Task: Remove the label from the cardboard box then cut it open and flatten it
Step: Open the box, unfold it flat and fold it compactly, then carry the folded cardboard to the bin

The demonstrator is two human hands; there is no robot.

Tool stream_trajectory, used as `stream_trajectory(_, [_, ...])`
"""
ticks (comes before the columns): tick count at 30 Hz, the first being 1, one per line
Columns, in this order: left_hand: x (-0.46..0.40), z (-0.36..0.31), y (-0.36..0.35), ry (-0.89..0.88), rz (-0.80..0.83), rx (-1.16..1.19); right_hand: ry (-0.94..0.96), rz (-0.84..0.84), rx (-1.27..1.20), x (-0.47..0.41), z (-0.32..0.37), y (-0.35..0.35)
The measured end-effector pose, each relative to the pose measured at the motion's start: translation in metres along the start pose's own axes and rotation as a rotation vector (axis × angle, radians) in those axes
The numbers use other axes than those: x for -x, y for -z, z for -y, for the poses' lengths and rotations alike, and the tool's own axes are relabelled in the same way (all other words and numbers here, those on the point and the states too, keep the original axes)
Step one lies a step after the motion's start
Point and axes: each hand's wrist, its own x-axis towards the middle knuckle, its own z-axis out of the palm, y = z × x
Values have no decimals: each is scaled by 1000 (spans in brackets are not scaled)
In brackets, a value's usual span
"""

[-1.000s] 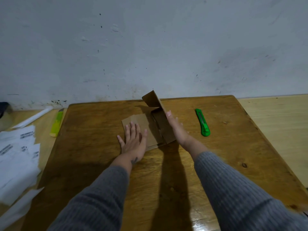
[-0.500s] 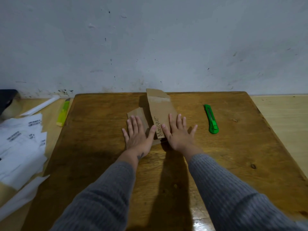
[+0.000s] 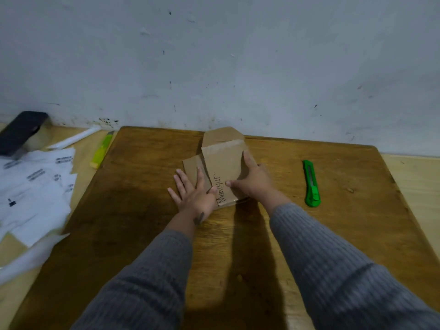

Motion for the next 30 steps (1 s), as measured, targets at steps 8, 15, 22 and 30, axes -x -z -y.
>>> stream_trajectory(8, [10,-7,7,101,-127,376,-3,-13,-545,9,-2,2])
stream_trajectory(15, [51,-14,10,-5,-260,522,23,-114,-722,58,-19,22])
stream_trajectory(22, [126,-8,-10,-192,-193,400,5,-218,-785,149,-59,32])
stream_trajectory(30, [230,-9,-60,-404,27,271,-168,-351,-898,282,-141,31])
